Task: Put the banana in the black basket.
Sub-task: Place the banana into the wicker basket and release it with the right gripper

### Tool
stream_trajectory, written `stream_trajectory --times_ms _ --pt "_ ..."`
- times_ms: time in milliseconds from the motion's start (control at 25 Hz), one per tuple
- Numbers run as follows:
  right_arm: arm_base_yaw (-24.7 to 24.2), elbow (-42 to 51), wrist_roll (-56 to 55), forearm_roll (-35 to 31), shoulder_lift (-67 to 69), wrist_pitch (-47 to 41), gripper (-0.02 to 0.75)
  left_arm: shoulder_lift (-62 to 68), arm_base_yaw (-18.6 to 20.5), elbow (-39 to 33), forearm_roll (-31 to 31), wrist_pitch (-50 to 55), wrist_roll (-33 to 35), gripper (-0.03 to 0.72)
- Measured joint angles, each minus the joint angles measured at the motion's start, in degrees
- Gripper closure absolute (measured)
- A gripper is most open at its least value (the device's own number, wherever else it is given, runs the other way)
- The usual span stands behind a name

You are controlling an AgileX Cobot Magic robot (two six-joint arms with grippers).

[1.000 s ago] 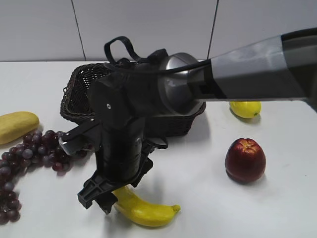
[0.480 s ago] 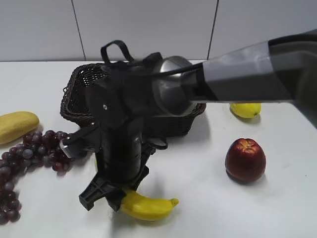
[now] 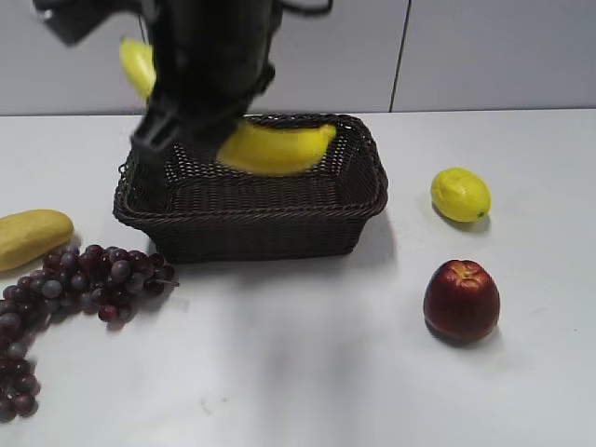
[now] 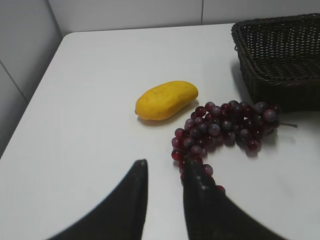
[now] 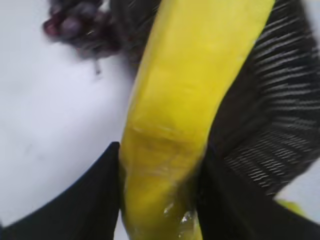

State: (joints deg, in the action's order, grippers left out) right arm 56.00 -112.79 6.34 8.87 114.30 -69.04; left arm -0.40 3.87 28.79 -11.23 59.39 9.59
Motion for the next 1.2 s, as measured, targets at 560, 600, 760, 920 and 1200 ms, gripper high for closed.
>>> stream_trajectory --times_ms 560,600,760,920,1200 --pt "-8.0 -7.4 29.0 5.8 8.2 15.6 0.423 0.0 0.0 0.0 0.0 0.0 0.0 0.451" --pt "-8.1 -7.4 29.2 6.6 9.1 16.7 0.423 0.0 0.0 0.0 0.0 0.0 0.0 0.451" --pt "-8.2 -7.4 29.2 8.8 14.2 19.1 0.423 0.0 0.0 0.0 0.0 0.0 0.0 0.451" --pt "-8.2 -7.4 25.0 8.9 18.9 19.1 0.423 0.0 0.0 0.0 0.0 0.0 0.0 0.451" --pt "-8.2 -7.4 18.9 7.3 20.8 18.8 0.244 0.0 0.0 0.0 0.0 0.0 0.0 0.451"
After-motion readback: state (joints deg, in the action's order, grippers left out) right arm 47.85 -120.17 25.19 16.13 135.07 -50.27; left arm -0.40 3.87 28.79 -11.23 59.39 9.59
